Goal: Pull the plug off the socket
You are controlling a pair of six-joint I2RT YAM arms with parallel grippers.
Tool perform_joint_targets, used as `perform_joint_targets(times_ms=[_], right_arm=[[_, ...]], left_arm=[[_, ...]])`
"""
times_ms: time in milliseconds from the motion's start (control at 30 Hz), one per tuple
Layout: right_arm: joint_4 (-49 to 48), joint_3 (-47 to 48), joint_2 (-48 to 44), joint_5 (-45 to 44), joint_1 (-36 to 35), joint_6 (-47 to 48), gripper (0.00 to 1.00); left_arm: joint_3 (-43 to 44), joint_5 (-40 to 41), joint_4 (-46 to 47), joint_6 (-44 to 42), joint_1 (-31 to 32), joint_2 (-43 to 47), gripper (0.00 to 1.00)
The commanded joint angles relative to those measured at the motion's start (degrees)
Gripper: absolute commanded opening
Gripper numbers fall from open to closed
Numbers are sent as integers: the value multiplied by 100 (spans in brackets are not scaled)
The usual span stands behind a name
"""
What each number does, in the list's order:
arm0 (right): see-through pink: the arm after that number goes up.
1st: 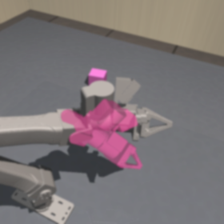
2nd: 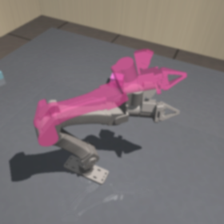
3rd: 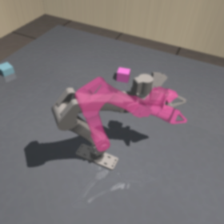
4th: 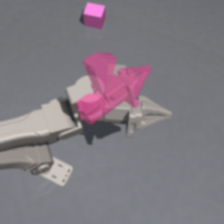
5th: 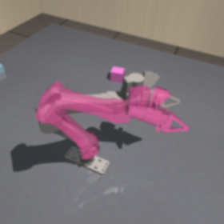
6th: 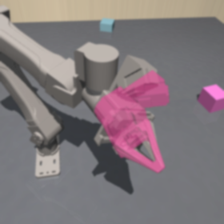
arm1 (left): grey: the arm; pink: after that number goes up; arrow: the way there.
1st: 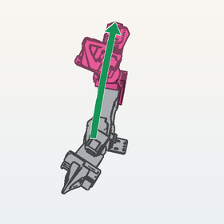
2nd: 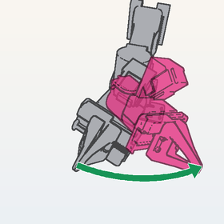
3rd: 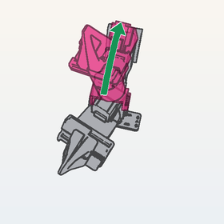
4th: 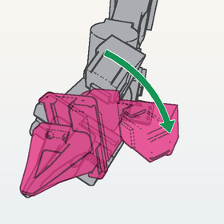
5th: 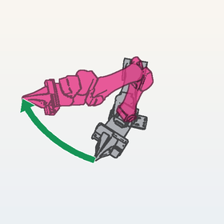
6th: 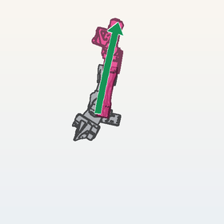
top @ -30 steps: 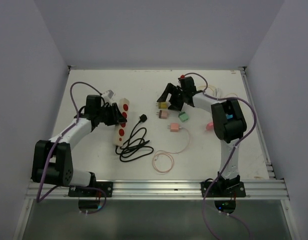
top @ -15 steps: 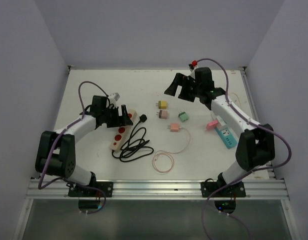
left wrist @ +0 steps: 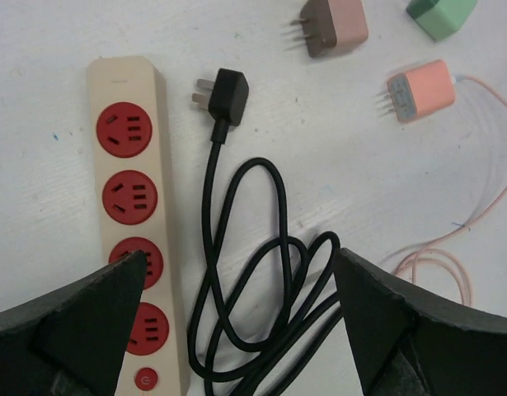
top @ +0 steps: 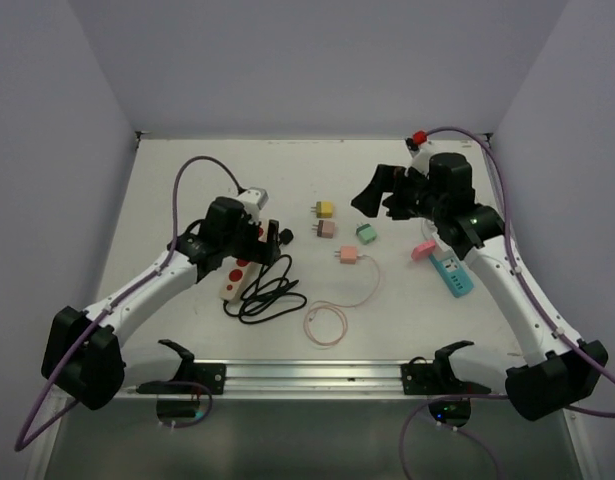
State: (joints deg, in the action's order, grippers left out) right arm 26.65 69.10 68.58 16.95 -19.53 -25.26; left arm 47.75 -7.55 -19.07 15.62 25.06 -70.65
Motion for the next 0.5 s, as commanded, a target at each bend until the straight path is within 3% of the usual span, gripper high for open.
perform_joint_targets(times_ms=[0, 200, 300, 400, 467], right_arm=[[559, -63, -388, -60, 11, 398, 99], [981, -11, -1047, -350, 19, 565, 99], [1113, 51, -1214, -570, 19, 636, 99], [1245, 138, -1294, -640, 19, 706, 99], [1272, 165, -1312, -658, 19, 750, 99]], left_arm=[[-11, 1349, -535, -200, 726, -9, 97], [15, 2372, -844, 406, 2299, -774, 97], [59, 2425, -835, 599, 2530, -1143, 94], [112, 2661, -844, 793, 2530, -1477, 84], [173, 3003, -879, 890, 2530, -1784, 70]])
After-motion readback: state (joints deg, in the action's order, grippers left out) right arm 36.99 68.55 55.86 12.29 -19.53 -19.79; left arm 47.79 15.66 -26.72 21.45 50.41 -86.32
